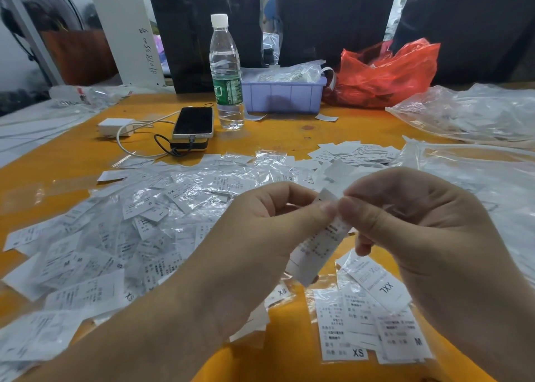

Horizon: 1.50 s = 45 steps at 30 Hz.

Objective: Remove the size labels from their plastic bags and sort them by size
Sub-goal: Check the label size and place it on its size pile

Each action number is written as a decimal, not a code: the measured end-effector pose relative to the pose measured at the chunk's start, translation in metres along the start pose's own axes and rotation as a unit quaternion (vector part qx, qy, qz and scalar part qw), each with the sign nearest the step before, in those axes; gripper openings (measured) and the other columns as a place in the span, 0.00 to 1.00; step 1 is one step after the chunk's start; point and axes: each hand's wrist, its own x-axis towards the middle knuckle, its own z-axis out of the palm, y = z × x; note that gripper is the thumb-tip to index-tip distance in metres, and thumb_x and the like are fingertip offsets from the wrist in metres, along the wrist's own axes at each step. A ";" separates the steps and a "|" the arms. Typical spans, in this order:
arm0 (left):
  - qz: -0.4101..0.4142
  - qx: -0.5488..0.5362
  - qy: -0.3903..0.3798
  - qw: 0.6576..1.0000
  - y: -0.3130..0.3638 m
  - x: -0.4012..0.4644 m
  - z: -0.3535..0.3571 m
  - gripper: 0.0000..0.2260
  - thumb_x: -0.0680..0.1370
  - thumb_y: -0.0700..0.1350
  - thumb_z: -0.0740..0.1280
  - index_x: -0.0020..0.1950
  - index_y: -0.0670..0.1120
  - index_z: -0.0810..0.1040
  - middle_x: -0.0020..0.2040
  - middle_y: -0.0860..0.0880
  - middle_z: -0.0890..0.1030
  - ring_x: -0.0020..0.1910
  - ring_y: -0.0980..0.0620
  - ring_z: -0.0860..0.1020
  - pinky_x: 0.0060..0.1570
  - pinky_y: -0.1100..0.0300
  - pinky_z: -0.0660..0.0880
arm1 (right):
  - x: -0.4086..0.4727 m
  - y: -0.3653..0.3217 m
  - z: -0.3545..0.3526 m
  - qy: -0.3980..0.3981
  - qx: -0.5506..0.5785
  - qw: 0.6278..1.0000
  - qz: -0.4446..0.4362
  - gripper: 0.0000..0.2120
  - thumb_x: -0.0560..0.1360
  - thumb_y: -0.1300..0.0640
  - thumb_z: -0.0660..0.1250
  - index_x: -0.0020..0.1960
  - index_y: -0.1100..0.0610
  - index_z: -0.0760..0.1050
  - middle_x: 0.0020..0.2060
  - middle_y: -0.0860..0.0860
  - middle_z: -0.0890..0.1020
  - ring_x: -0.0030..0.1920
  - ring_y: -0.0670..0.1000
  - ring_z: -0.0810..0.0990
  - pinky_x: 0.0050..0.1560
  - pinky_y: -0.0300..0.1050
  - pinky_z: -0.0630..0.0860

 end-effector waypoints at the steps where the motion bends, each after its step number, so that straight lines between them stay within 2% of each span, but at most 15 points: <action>1: 0.008 0.015 0.017 1.000 0.000 0.001 -0.001 0.10 0.69 0.56 0.74 0.42 0.52 0.84 0.37 0.52 0.84 0.39 0.52 0.80 0.38 0.56 0.75 | 0.000 0.000 -0.001 0.000 0.002 1.000 0.006 0.03 0.66 0.53 0.73 0.39 0.52 0.83 0.32 0.52 0.82 0.30 0.48 0.78 0.31 0.41 0.76; 4: 0.058 0.053 0.047 0.996 0.001 0.001 -0.002 0.07 0.69 0.57 0.72 0.43 0.57 0.83 0.39 0.54 0.85 0.39 0.57 0.81 0.39 0.62 0.74 | 0.001 0.001 -0.001 -0.005 0.010 1.000 0.014 0.07 0.65 0.48 0.73 0.39 0.51 0.83 0.31 0.50 0.82 0.30 0.48 0.77 0.31 0.42 0.76; 9: 0.082 0.071 0.044 0.993 0.000 -0.001 -0.001 0.10 0.65 0.56 0.69 0.42 0.55 0.83 0.38 0.54 0.85 0.40 0.57 0.82 0.37 0.68 0.78 | 0.001 0.001 0.000 -0.010 0.015 1.000 0.013 0.09 0.65 0.47 0.73 0.40 0.51 0.83 0.29 0.47 0.80 0.30 0.47 0.76 0.31 0.42 0.76; 13: 0.070 0.055 0.031 0.996 -0.001 0.000 -0.002 0.10 0.64 0.54 0.70 0.42 0.53 0.83 0.38 0.52 0.85 0.40 0.54 0.83 0.38 0.65 0.80 | 0.001 0.000 0.001 -0.014 0.024 0.999 0.020 0.05 0.65 0.50 0.73 0.39 0.51 0.83 0.28 0.46 0.80 0.29 0.46 0.77 0.30 0.41 0.76; 19: 0.057 0.047 0.012 0.997 -0.001 0.002 -0.003 0.11 0.64 0.53 0.70 0.42 0.50 0.83 0.39 0.50 0.85 0.40 0.52 0.83 0.39 0.63 0.80 | 0.001 0.003 0.002 -0.022 0.067 0.996 0.055 0.02 0.65 0.57 0.73 0.37 0.55 0.82 0.28 0.52 0.79 0.28 0.48 0.75 0.29 0.40 0.75; 25: 0.057 0.039 0.028 0.997 -0.001 0.001 -0.002 0.13 0.63 0.54 0.71 0.42 0.49 0.83 0.37 0.50 0.85 0.38 0.54 0.83 0.38 0.64 0.79 | 0.001 0.003 0.000 -0.054 0.064 0.994 0.075 0.03 0.66 0.55 0.73 0.39 0.53 0.84 0.31 0.53 0.81 0.29 0.47 0.76 0.31 0.40 0.75; 31: 0.053 0.050 0.053 0.996 -0.002 0.003 -0.004 0.12 0.64 0.57 0.69 0.42 0.54 0.83 0.37 0.54 0.84 0.35 0.58 0.81 0.32 0.66 0.75 | 0.001 0.003 0.001 -0.071 0.074 0.990 0.098 0.05 0.66 0.54 0.73 0.40 0.53 0.84 0.32 0.53 0.82 0.29 0.47 0.76 0.31 0.39 0.75; 33: 0.016 0.043 0.032 0.998 0.000 0.005 -0.007 0.12 0.65 0.59 0.72 0.42 0.54 0.83 0.35 0.54 0.83 0.32 0.56 0.80 0.32 0.65 0.75 | 0.002 0.001 0.000 -0.058 0.077 0.991 0.095 0.03 0.66 0.55 0.72 0.39 0.54 0.84 0.31 0.54 0.82 0.28 0.47 0.75 0.30 0.39 0.75; 35: -0.014 0.039 -0.010 0.999 0.001 0.007 -0.010 0.10 0.67 0.56 0.76 0.41 0.50 0.83 0.34 0.52 0.82 0.31 0.53 0.79 0.31 0.63 0.76 | 0.003 -0.001 -0.002 -0.038 0.078 0.992 0.087 0.02 0.66 0.57 0.74 0.39 0.53 0.84 0.31 0.54 0.82 0.28 0.48 0.75 0.30 0.39 0.75; 37: -0.019 0.057 -0.035 0.998 0.001 0.008 -0.012 0.07 0.69 0.51 0.73 0.41 0.48 0.83 0.35 0.52 0.83 0.31 0.54 0.79 0.29 0.64 0.75 | 0.004 -0.002 -0.004 -0.022 0.076 0.993 0.085 0.05 0.64 0.57 0.78 0.38 0.53 0.84 0.33 0.56 0.82 0.29 0.48 0.75 0.31 0.41 0.75; 40: 0.009 0.063 -0.022 0.998 0.001 0.007 -0.014 0.01 0.73 0.45 0.72 0.41 0.50 0.84 0.34 0.51 0.83 0.29 0.56 0.78 0.28 0.66 0.73 | 0.005 -0.003 -0.006 -0.016 0.077 0.993 0.086 0.06 0.64 0.56 0.78 0.39 0.55 0.83 0.33 0.56 0.82 0.29 0.48 0.75 0.31 0.41 0.76; 45: 0.097 0.073 0.025 0.992 0.001 0.005 -0.014 0.05 0.69 0.50 0.69 0.43 0.53 0.83 0.33 0.52 0.82 0.28 0.57 0.76 0.28 0.67 0.72 | 0.003 -0.001 -0.002 -0.032 0.064 0.994 0.084 0.01 0.66 0.56 0.75 0.36 0.52 0.83 0.29 0.50 0.80 0.29 0.47 0.75 0.30 0.40 0.75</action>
